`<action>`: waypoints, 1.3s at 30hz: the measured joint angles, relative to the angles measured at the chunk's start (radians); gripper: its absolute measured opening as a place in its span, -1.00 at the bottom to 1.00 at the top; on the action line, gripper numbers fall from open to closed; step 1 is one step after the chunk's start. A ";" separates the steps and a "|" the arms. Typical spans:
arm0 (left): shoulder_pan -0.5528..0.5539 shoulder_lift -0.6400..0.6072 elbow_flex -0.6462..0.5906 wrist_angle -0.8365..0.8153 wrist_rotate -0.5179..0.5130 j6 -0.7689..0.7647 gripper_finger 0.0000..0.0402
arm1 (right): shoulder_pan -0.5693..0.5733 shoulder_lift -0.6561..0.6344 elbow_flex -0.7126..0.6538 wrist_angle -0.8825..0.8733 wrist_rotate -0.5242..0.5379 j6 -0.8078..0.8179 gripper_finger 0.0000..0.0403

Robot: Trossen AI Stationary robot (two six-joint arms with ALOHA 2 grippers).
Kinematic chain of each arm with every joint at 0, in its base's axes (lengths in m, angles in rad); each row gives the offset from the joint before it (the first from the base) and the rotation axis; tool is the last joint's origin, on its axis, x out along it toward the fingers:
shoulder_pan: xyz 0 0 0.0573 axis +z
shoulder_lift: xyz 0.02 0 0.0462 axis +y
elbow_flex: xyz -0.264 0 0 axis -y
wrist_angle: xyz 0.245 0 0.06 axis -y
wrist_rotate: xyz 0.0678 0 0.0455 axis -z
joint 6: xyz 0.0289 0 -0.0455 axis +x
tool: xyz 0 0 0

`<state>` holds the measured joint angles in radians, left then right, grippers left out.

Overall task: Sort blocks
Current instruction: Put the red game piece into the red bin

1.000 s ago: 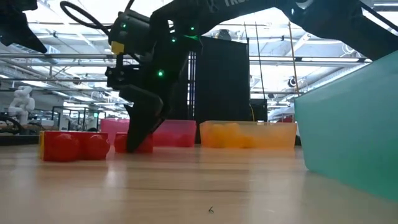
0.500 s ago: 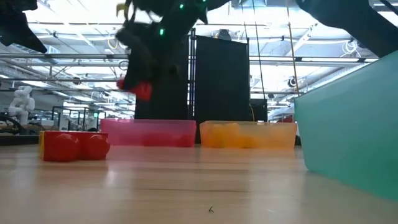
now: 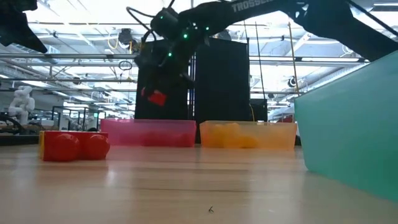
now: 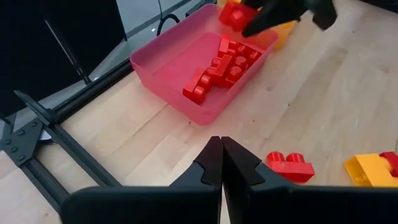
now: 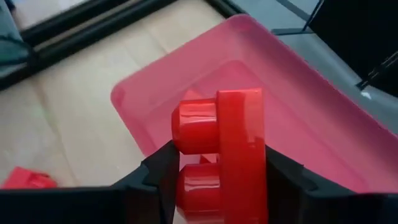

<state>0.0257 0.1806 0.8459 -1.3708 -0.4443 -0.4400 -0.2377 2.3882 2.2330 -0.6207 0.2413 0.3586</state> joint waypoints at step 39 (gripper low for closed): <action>0.000 0.000 0.000 -0.001 -0.034 0.010 -0.99 | 0.292 0.196 0.002 0.443 0.126 0.226 0.76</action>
<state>0.0257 0.1806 0.8457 -1.3716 -0.4787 -0.4301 0.0538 2.5845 2.2349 -0.1775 0.3673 0.5847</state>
